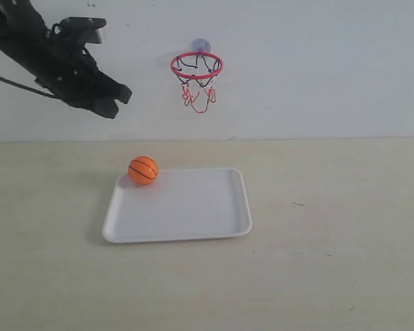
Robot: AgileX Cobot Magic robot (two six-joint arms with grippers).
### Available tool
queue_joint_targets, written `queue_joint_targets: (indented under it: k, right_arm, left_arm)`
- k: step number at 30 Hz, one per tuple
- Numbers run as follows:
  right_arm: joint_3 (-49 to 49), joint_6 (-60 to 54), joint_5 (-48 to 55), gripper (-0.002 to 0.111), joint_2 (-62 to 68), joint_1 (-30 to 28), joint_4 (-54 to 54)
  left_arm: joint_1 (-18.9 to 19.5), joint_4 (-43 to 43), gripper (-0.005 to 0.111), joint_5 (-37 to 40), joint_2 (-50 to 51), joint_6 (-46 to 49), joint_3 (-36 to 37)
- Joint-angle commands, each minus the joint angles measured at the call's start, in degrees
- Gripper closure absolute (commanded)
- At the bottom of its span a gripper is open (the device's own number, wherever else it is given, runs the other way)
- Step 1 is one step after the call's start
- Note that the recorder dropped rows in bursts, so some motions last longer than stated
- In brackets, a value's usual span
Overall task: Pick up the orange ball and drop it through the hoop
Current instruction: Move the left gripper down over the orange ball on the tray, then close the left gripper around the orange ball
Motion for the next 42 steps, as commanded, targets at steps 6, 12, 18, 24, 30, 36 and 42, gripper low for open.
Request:
queue_joint_targets:
  k: [6,12,18,24,30,36,42]
  right_arm:
    - [-0.03,-0.46,-0.24,0.109,-0.24,-0.41,0.02]
    - [-0.03,-0.46,-0.24,0.109,-0.24,-0.41,0.02]
    - [-0.03,-0.46,-0.24,0.109,-0.24,-0.41,0.02]
    - [-0.03,-0.46,-0.24,0.109,-0.24,-0.41,0.02]
    - [-0.03,-0.46,-0.24,0.109,-0.24,-0.41,0.02]
    - [-0.03,-0.46,-0.24,0.109,-0.24,-0.41,0.02]
    - [-0.03,-0.46,-0.24,0.109,-0.24,-0.41,0.02]
  left_arm:
    - [-0.19,-0.57,0.103,10.43,10.32,-4.02,-14.92]
    - [-0.19,-0.68,0.095,11.97,14.8,-0.21,-15.21]
    - [-0.19,-3.4,0.052,9.37,16.8,-0.21,-15.21]
    - [-0.85,-5.31,0.026,4.19,17.3,-3.85,-15.21]
    - [-1.51,-5.1,0.026,2.16,20.75,-3.85,-15.21]
    - [-1.51,-4.64,0.026,-0.89,22.27,-3.85,-15.21]
    - [-1.51,-4.64,0.026,-1.12,23.41,-4.27,-15.21]
